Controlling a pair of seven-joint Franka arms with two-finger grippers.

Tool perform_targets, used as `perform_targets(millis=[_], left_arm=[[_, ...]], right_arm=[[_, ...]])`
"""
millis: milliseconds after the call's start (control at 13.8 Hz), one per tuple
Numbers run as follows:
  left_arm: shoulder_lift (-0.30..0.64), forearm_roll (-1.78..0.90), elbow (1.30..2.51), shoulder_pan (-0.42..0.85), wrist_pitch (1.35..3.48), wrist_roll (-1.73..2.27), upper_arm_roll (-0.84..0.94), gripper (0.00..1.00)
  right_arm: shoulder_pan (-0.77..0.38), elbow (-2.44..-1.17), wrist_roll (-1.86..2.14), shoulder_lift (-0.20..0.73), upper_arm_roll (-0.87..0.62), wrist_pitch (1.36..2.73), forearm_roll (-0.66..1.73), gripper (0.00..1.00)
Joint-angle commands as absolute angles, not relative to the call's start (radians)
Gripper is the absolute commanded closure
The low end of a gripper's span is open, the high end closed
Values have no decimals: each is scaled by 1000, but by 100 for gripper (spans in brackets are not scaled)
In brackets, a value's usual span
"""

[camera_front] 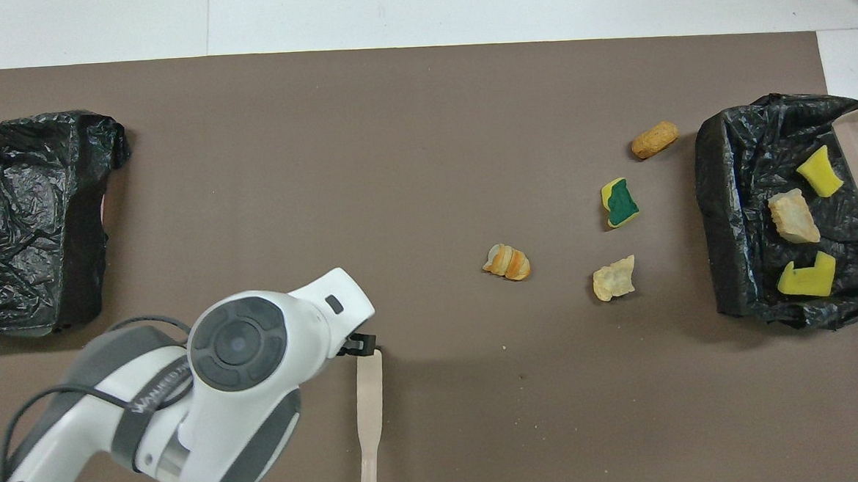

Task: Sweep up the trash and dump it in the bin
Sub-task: 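Return the dustpan to the table center with the right gripper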

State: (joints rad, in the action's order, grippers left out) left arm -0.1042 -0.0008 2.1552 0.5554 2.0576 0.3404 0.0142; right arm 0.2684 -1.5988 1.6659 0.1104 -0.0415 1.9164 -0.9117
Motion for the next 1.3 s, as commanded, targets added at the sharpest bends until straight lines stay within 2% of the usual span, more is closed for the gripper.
perform_targets(millis=[0, 289, 506, 795, 1085, 1229], left_arm=[[-87, 18, 2013, 468, 1935, 226, 21, 0], [-84, 18, 1864, 338, 1836, 69, 21, 0], [-75, 20, 1735, 253, 1728, 43, 21, 0], [-63, 8, 1582, 170, 1594, -67, 15, 0], [12, 8, 1448, 164, 1494, -74, 11, 0], [28, 3, 1430, 143, 1483, -75, 11, 0]], right_arm=[[271, -1615, 1712, 74, -83, 1875, -823, 100], [284, -1632, 1668, 55, -80, 1812, -528, 100], [267, -1713, 1455, 5, -86, 1796, -468, 100], [192, -1758, 1056, -11, -87, 1740, -387, 100], [117, -1761, 685, -21, -89, 1646, -204, 100], [46, -1759, 512, -20, -89, 1629, -169, 100]])
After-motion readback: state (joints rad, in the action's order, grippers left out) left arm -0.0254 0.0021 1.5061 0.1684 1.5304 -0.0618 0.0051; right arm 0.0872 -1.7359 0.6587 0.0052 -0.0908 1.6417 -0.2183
